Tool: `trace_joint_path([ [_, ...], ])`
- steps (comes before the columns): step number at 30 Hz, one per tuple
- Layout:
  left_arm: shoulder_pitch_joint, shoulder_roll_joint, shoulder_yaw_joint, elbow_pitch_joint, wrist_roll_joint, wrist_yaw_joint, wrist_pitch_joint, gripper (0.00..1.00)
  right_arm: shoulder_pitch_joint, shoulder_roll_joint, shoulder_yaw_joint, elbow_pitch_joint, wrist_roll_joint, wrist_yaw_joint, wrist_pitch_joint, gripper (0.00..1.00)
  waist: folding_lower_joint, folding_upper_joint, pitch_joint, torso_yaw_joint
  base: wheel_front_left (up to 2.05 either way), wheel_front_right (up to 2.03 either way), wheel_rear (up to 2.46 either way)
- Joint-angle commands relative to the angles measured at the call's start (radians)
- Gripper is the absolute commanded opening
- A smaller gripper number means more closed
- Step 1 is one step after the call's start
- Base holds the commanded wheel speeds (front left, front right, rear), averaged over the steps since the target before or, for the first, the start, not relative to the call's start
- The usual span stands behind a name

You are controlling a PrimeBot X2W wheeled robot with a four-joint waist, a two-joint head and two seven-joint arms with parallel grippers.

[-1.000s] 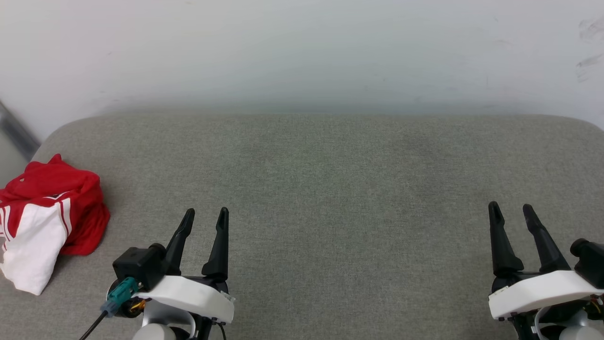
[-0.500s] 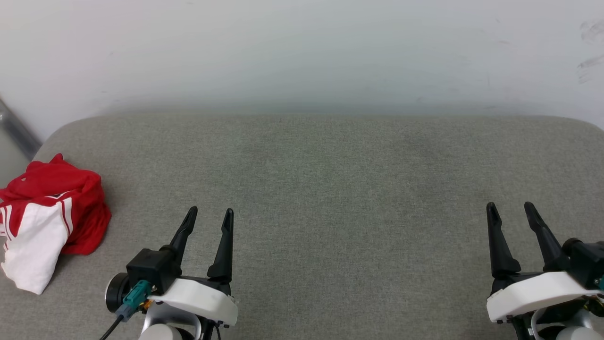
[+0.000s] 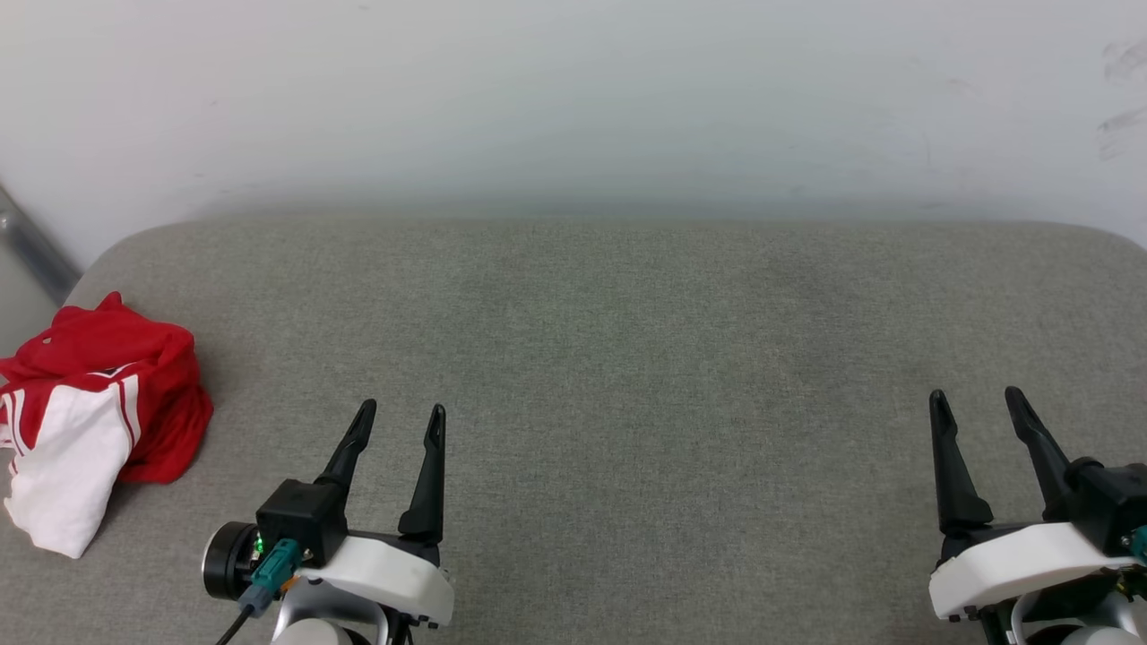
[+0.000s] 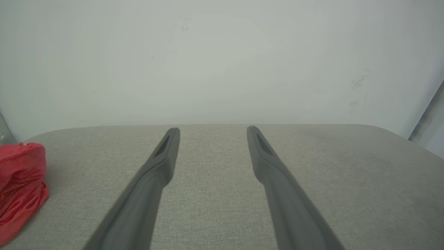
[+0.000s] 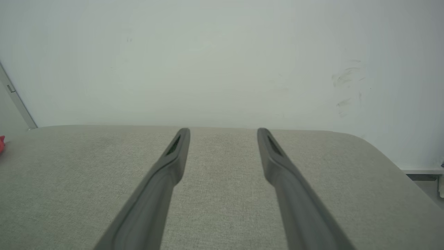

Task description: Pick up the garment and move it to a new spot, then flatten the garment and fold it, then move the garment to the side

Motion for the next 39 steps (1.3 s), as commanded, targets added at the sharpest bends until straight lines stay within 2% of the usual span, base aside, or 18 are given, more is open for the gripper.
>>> trace_joint_path([
  [1, -0.014, -0.005, 0.002, 0.001, 0.019, 0.000, -0.008, 1.00, 0.010, 0.001, -0.003, -0.006, -0.006, 0.000, -0.005, 1.00, 0.0000, 0.0000, 0.000, 0.000, 0.00, 0.00, 0.00],
  [12, -0.022, -0.018, 0.009, 0.033, 0.062, -0.012, -0.030, 1.00, 0.021, 0.001, -0.017, 0.004, -0.056, 0.000, -0.008, 1.00, 0.0000, 0.0000, -0.004, 0.007, 0.00, 0.00, 0.00],
  [28, -0.032, -0.025, 0.029, 0.067, 0.022, -0.019, -0.029, 1.00, 0.019, 0.001, -0.011, 0.001, -0.029, 0.000, -0.007, 1.00, 0.0000, 0.0000, 0.002, 0.047, 0.00, 0.00, 0.00],
  [39, -0.040, -0.027, 0.074, 0.077, 0.009, -0.002, -0.029, 1.00, 0.024, 0.001, 0.025, -0.044, -0.023, 0.000, 0.011, 1.00, 0.0000, 0.0000, 0.022, 0.181, 0.00, 0.00, 0.00],
])
